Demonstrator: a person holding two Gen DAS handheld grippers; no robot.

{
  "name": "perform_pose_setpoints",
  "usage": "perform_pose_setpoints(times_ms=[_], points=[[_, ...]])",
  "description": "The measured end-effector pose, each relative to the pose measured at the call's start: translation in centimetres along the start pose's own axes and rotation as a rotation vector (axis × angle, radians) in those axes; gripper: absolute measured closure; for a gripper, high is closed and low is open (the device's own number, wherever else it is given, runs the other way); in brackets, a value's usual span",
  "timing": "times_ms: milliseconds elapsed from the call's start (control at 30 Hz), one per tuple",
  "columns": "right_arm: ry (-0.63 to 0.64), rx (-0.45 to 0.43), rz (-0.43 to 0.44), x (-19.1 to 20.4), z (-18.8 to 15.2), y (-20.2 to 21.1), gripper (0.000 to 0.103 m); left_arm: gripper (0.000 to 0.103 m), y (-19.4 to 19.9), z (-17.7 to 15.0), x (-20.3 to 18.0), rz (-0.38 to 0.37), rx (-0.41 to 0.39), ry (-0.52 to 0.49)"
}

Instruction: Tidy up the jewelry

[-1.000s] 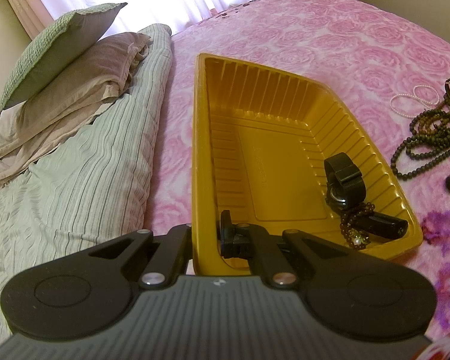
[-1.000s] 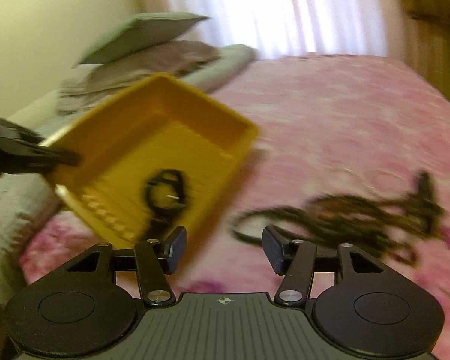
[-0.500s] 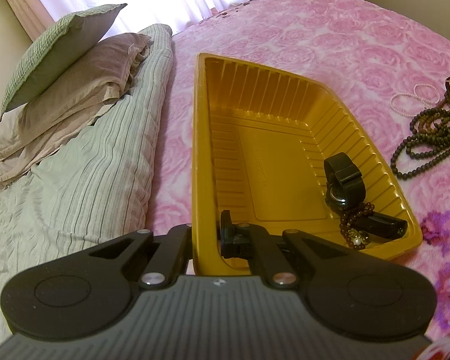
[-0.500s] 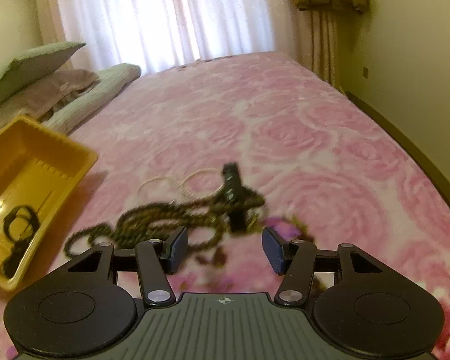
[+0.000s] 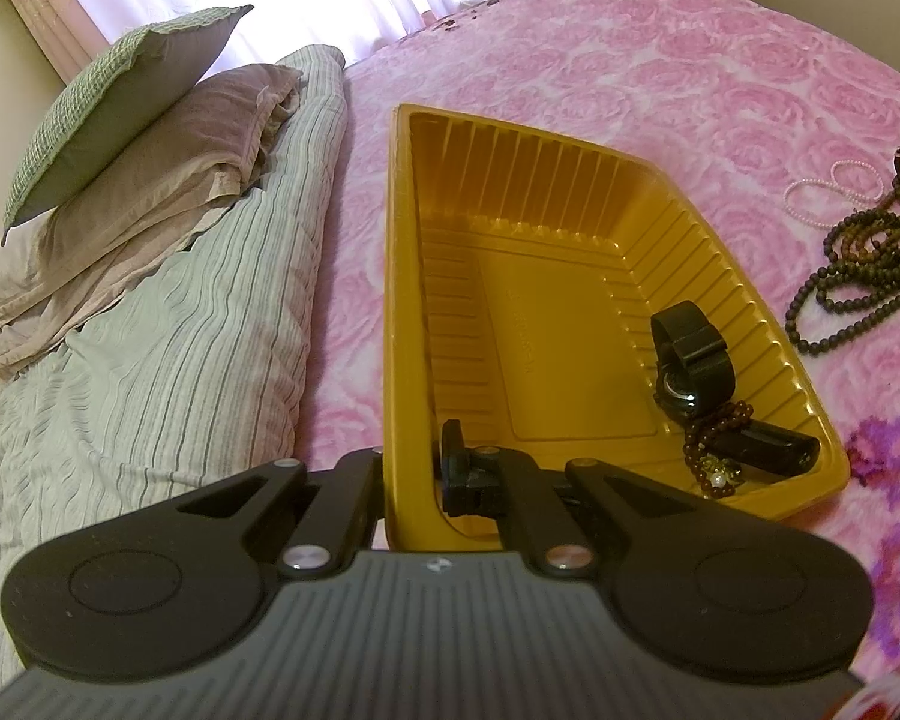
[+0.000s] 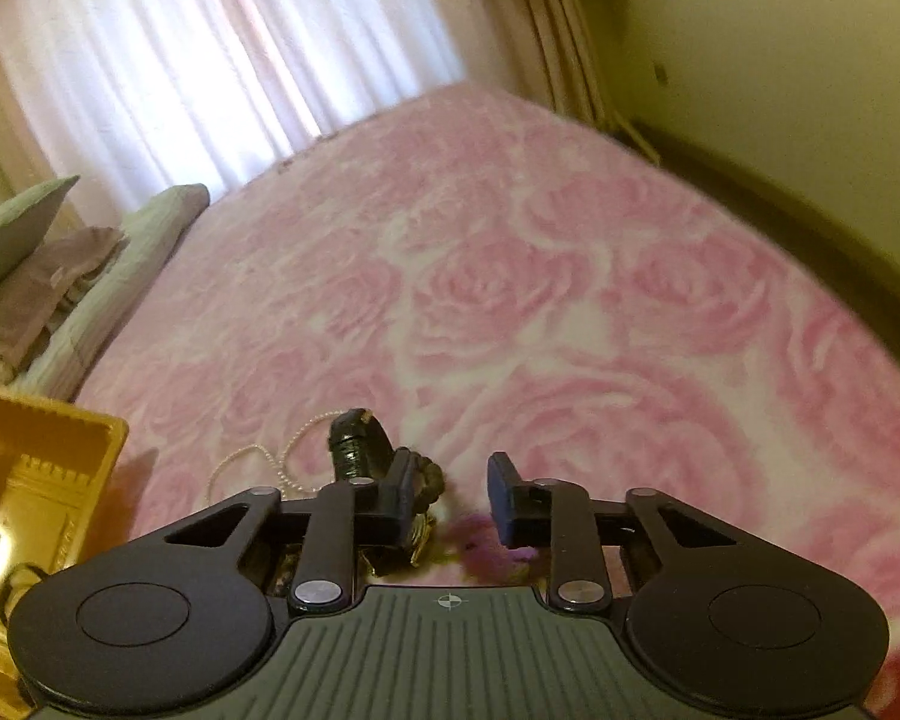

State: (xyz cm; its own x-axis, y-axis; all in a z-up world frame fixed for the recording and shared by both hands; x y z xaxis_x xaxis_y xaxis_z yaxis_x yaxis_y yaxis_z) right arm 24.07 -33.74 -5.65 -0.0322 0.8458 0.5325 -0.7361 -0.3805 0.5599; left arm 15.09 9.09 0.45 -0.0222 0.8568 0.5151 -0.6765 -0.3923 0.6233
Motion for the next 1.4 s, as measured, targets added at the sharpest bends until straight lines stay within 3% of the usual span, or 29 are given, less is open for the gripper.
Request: perform_pose_setpoints(times_ms=[133,300,467,767,1000,1400], points=[[-0.116,0.047,0.049,-1.1,0.2,-1.1,0.082,0.1,-0.1,0.0,0.0,0.001,0.002,-0.001],[-0.168,0.059,0.058,-1.5,0.2,-1.1,0.097,0.1,-0.1,0.0,0.0,0.001,0.001,-0.002],[-0.062,0.008,0.039,0.1,1.2,0.1,0.097,0.1,-0.1,0.0,0.0,0.0,-0.001,-0.002],[0.221,-0.089,0.086,7.1,3.5,2.2,0.097,0.1,-0.2,0.0,0.1,-0.004,-0.003,0.0],[0.308,-0.074,0.218,13.3,2.9,2.9,0.097,0.1,-0.1,0.1,0.0,-0.006,-0.007,-0.002],[0.461,0.14,0.511,26.1,-4.7,0.5,0.097,0.1,-0.1,-0.2,0.3,-0.018,-0.013,0.008]])
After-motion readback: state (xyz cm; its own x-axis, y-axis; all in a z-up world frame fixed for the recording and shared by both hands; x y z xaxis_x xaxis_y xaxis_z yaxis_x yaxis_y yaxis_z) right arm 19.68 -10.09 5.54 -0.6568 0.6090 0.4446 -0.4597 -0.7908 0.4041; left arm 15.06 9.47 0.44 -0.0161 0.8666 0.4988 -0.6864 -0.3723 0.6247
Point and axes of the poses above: each gripper's, at about its wrist camera, not at the fingertips, and y roughly against the way its jaws point, x to its left, z to its top, the point moved 6 cm from there along -y, roughly the way its jaws point, and after that the axes turned 9 degrees about z, right-handed, at the moved point
